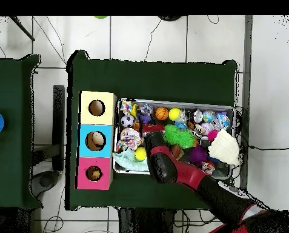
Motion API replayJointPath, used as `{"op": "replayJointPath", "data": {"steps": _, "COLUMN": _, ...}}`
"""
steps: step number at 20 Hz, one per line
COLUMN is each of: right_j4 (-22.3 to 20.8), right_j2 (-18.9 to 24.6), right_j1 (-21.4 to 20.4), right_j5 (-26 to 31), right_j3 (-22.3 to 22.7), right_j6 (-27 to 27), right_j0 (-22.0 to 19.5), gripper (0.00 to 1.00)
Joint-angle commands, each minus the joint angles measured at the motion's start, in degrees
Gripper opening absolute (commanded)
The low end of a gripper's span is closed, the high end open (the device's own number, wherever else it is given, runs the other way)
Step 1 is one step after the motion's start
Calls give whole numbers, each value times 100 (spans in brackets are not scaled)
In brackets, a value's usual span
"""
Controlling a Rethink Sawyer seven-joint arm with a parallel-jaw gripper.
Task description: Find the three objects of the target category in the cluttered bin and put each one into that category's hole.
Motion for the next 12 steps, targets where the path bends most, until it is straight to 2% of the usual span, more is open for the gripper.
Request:
{"op": "replayJointPath", "data": {"steps": 1, "right_j4": 87, "right_j2": -302, "right_j1": 466, "right_j5": 257, "right_j3": -1163, "right_j6": 1425, "right_j0": 74, "gripper": 100}}
{"op": "replayJointPath", "data": {"steps": 7, "right_j4": 720, "right_j2": -753, "right_j1": 338, "right_j5": 898, "right_j3": -1168, "right_j6": 1167, "right_j0": 377, "gripper": 100}}
{"op": "replayJointPath", "data": {"steps": 12, "right_j4": 1456, "right_j2": -1390, "right_j1": 188, "right_j5": 1501, "right_j3": -1072, "right_j6": 1027, "right_j0": 759, "gripper": 100}}
